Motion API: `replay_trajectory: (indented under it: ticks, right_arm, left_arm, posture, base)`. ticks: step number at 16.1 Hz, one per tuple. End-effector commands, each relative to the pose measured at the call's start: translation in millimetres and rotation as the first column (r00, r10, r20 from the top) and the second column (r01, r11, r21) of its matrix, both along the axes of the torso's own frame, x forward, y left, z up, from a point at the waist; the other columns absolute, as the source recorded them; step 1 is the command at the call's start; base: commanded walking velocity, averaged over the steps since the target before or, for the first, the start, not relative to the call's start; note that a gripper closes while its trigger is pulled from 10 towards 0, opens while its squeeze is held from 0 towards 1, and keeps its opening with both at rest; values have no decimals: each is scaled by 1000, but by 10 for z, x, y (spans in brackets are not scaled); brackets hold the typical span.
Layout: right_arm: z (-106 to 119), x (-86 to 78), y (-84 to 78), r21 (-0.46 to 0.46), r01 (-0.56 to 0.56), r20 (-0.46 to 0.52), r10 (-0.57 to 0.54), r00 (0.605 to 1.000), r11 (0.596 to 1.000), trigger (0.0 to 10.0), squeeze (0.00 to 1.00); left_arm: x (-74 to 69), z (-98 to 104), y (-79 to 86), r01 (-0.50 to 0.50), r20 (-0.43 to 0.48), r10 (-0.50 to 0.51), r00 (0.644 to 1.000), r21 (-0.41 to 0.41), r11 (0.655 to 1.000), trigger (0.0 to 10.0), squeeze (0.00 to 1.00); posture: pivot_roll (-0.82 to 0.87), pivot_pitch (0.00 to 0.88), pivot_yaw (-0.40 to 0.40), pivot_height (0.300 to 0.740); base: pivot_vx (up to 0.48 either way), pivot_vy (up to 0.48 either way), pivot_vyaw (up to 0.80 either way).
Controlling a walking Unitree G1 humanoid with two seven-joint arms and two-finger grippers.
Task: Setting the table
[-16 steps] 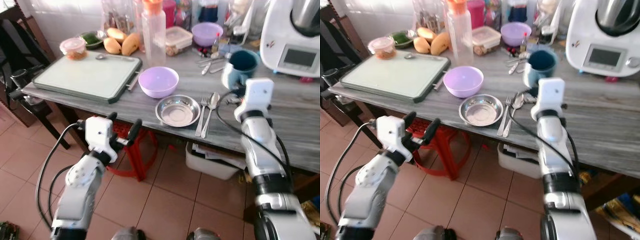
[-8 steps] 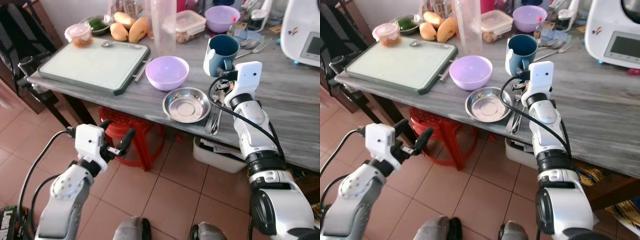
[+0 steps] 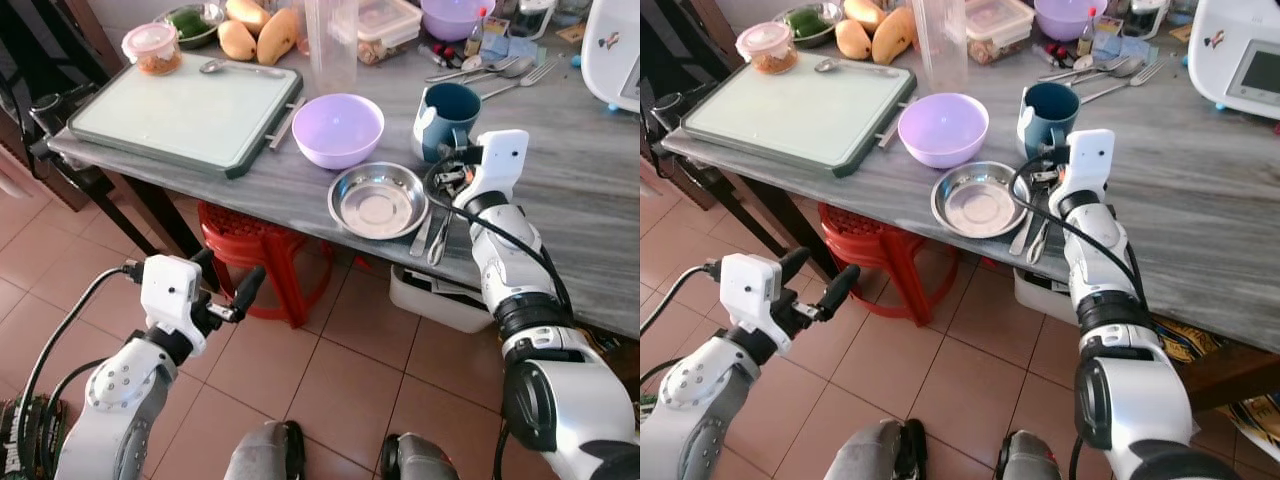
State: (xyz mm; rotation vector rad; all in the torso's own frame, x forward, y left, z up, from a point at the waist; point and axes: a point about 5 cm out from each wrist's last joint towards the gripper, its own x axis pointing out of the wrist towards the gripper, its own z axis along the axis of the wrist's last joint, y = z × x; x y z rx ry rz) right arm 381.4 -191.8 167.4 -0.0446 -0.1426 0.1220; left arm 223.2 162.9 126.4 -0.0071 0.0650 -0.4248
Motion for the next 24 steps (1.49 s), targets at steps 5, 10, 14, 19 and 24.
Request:
replay_trajectory:
  ticks: [5,10,14,19,24]
  right_arm:
    - [20,31,119,11,-80,13,80,997,997,10000,0]
    - [92,41,157,-26,-116,66,117,991,993,10000,0]
    - [193,50,120,-58,-80,122,87,989,995,10000,0]
    - [159,58,185,8,-139,113,137,984,990,10000,0]
    - [115,61,260,17,-182,94,179,979,983,10000,0]
  left_arm:
    - [-34,33,57,-11,-9,11,1000,17,1000,10000,0]
    - [-2,45,60,-10,-6,11,1000,22,1000,10000,0]
    - [-7,50,48,-9,-4,9,1000,20,1000,10000,0]
    - [-8,49,35,-7,-5,7,1000,18,1000,10000,0]
    - [-24,52,52,-12,-5,12,1000,22,1000,10000,0]
  posture:
    - [168,184,110,740]
    - [170,173,112,740]
    - [169,169,110,740]
    - [177,170,106,740]
    - [186,175,105,740]
  base:
    - [0,0,0]
    - [0,0,0]
    - [0,0,0]
    - [0,0,0]
    - [0,0,0]
